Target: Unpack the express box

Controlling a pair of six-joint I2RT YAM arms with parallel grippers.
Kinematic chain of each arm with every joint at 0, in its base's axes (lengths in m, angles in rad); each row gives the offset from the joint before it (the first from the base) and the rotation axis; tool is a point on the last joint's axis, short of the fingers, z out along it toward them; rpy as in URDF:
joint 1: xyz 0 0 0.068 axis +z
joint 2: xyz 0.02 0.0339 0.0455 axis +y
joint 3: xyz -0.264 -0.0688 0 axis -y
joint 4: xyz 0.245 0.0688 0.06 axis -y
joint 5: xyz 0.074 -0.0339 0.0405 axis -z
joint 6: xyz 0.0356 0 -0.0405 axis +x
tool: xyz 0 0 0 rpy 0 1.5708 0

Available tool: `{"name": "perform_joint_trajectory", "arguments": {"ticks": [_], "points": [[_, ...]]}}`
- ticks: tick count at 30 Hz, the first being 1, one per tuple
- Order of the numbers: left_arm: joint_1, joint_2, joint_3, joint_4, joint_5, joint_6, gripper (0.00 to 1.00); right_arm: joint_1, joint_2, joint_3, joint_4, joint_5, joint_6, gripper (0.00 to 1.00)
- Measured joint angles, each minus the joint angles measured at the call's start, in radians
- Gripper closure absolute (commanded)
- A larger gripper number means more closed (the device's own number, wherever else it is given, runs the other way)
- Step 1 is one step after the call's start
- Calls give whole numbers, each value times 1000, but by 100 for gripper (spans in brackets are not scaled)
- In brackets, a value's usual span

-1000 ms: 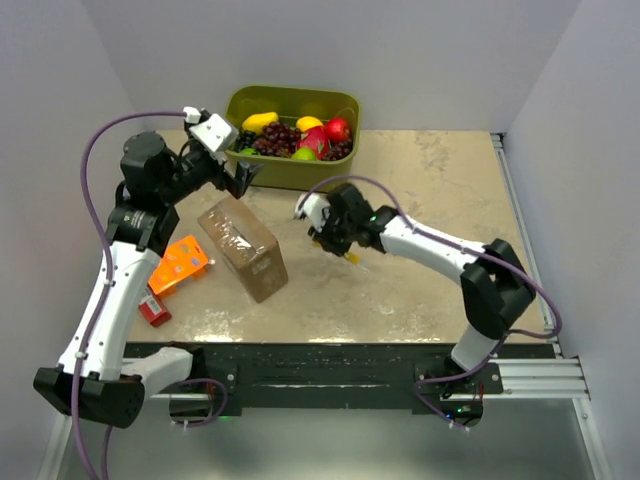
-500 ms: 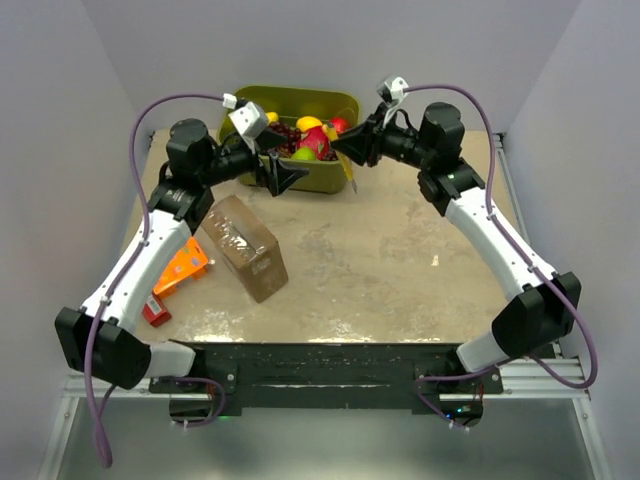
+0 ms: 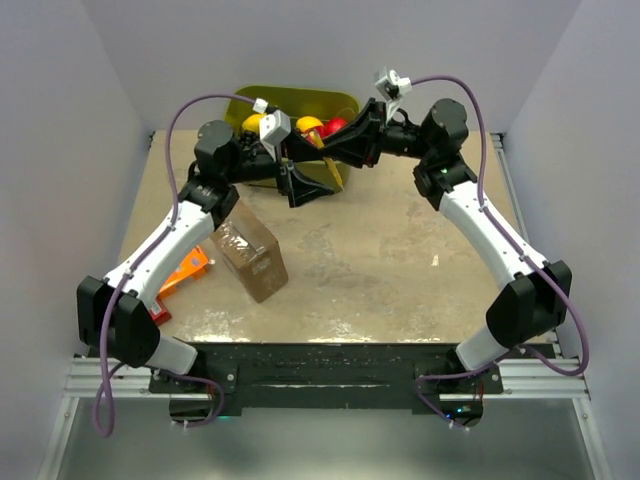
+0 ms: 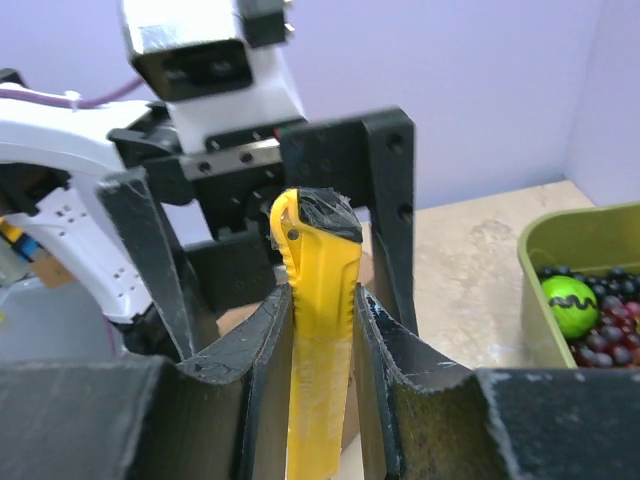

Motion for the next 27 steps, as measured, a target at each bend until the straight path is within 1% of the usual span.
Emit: {"name": "perform_joint_trajectory", "arguments": {"ticks": [6, 9, 10, 15, 17, 18, 19, 22, 24, 25, 27], "points": [[-10, 61, 4, 59, 55, -40, 9, -1, 0, -2, 50, -51, 34, 100], [-10, 84, 7, 83, 66, -66, 16, -1, 0, -11, 52, -57, 26, 100], [-10, 89, 8, 93, 70, -72, 19, -1, 0, -14, 52, -59, 25, 100], [-10, 101, 24, 138, 98, -107, 26, -1, 0, -21, 50, -59, 18, 100], [-10, 107, 38, 160, 116, -121, 30, -1, 0, -21, 52, -59, 18, 100], [-10, 110, 45, 169, 125, -127, 33, -1, 0, -21, 51, -59, 18, 100], [-10, 113, 51, 179, 135, -134, 39, -1, 0, -21, 51, -59, 18, 100], [-14, 128, 67, 205, 168, -153, 49, -1, 2, -21, 52, -59, 18, 100], [-16, 142, 73, 222, 187, -164, 54, -1, 3, -21, 52, -59, 18, 100], [-18, 148, 74, 229, 196, -172, 62, -1, 5, -21, 52, -59, 18, 100], [-18, 162, 74, 237, 211, -184, 72, -1, 10, -21, 53, -58, 18, 100]]}}
